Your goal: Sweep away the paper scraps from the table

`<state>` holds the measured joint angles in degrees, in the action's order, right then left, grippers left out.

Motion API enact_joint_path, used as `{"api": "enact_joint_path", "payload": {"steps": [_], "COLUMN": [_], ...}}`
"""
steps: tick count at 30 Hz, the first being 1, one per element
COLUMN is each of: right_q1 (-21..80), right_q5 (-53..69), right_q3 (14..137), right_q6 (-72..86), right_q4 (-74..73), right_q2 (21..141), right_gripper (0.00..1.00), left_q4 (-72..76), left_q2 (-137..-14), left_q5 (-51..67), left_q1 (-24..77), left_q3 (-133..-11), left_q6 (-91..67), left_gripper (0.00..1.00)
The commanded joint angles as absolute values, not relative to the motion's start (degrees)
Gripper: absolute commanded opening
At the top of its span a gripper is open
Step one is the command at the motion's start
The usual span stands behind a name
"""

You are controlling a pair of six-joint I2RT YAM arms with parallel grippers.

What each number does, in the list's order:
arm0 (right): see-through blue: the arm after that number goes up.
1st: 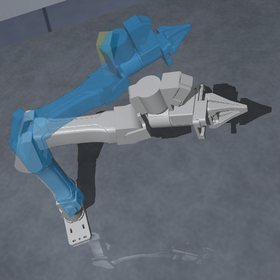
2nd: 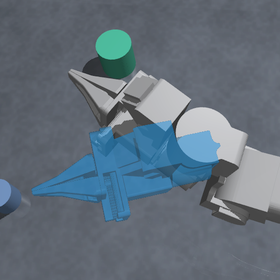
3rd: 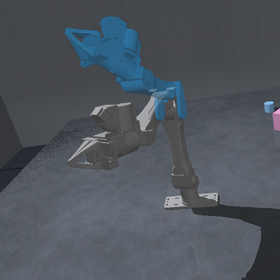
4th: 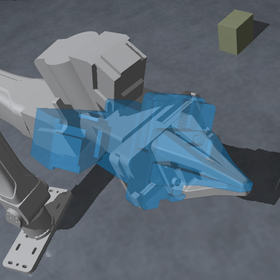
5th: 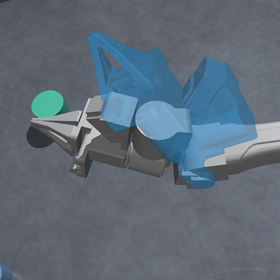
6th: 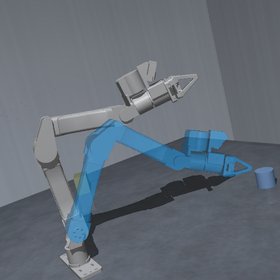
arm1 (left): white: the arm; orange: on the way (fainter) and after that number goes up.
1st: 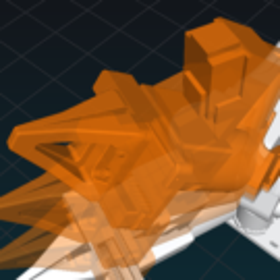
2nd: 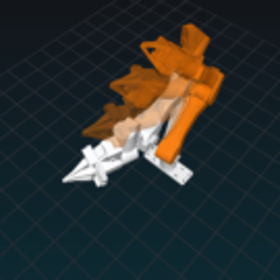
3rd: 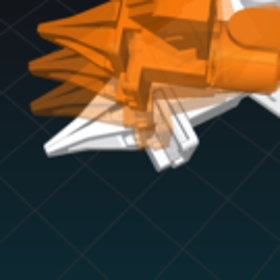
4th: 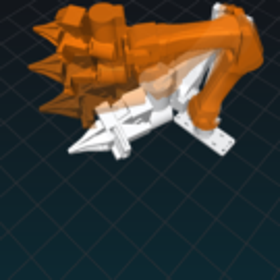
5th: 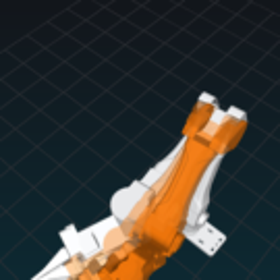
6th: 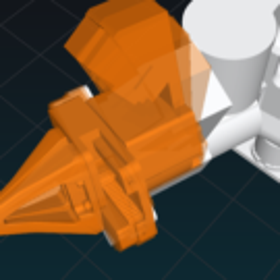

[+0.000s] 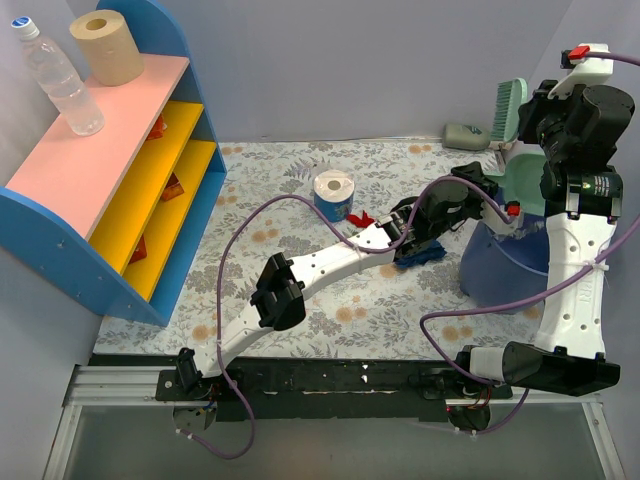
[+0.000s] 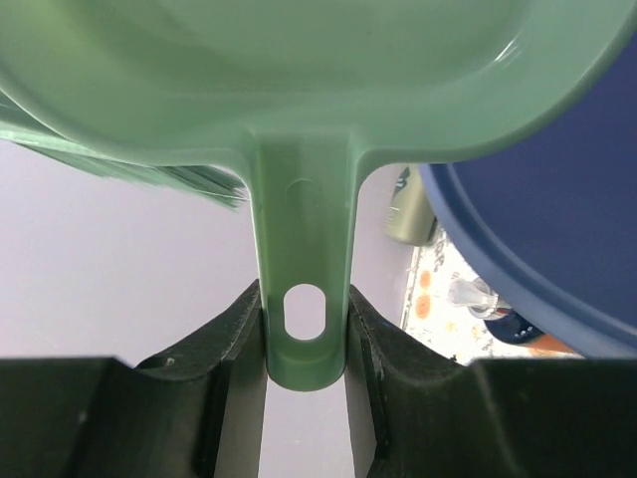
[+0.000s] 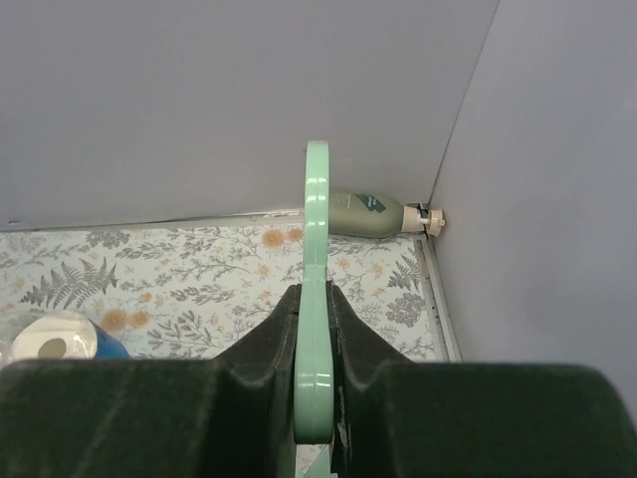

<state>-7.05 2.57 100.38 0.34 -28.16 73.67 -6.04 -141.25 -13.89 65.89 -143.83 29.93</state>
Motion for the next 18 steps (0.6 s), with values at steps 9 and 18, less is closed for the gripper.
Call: {"api": "enact_joint_path", "payload": {"steps": [9, 18], "right_q1": [-6.94, -7.03], "right_q5": [2.81, 3.16], "right_q3": [103.8, 105.46], "right_q6": [1.23, 1.76], "right_q4": [-24.87, -24.79], "right_q2": [74.09, 74.97], "right_gripper": [0.01, 0.01], "left_q4": [2.8, -0.35], "left_q2": [-138.34, -136.05], "left_q5": [-19.75, -19.51], "left_q1": [66.44, 65.13], "left_q3": [-142.12, -141.67], "left_q6": [35.77, 32.87], "left_gripper": [0.0, 0.0]}}
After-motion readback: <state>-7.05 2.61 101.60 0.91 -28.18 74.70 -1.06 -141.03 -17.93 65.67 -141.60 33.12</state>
